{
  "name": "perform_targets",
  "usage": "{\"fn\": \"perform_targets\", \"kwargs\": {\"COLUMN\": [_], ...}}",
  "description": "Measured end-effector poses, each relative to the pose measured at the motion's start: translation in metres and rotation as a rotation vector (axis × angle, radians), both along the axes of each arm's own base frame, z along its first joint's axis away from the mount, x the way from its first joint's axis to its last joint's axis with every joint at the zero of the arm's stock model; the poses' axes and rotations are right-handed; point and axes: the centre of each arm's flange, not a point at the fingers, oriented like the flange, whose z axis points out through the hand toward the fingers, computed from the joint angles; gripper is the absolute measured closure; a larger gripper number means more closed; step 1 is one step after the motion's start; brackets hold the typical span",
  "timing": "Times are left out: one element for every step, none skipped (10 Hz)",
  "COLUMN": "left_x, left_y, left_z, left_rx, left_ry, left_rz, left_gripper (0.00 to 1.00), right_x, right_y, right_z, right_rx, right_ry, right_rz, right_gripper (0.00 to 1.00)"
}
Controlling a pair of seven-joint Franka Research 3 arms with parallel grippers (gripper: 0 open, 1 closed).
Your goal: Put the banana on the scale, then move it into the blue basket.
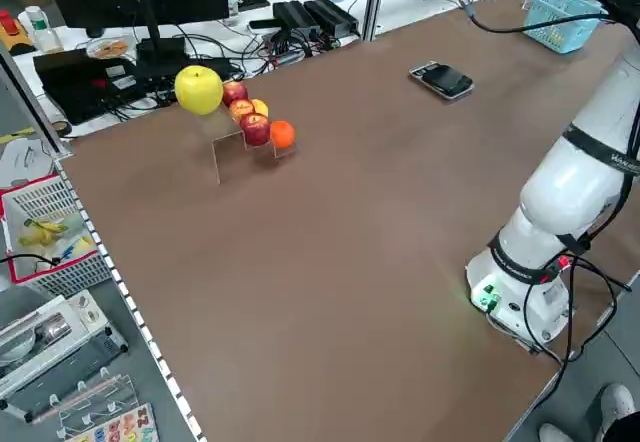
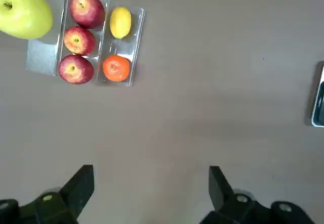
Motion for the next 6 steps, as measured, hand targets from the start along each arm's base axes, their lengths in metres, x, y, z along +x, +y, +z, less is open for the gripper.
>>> {"fn": "perform_targets", "kwargs": {"left_x": [0.000,0.000,0.002,0.004,0.006,0.008], "left_y": [-0.001,-0.003,-0.006,-0.008,-0.009,-0.009], "left_z": [0.000,-0.001,-0.004,-0.007,-0.010,-0.013], "left_rx": [0.000,0.000,0.002,0.002,0.002,0.002], "left_ry": [0.000,0.002,0.007,0.013,0.017,0.014], "left_rz": [-0.001,-0.005,-0.010,-0.013,-0.015,-0.015], "left_gripper": [0.00,0.00,0.00,0.00,0.00,0.00], "right_x": [0.001,0.001,0.001,0.001,0.000,0.000], "right_y": [0.000,0.000,0.001,0.001,0.001,0.001], "right_z": [-0.006,-0.011,-0.012,-0.012,-0.012,-0.012], "right_rx": [-0.003,-0.005,-0.005,-0.006,-0.006,-0.006], "right_ry": [0.012,0.020,0.023,0.023,0.023,0.023], "right_rz": [0.000,0.001,0.002,0.002,0.002,0.002], "right_gripper": [0.00,0.00,0.00,0.00,0.00,0.00]}}
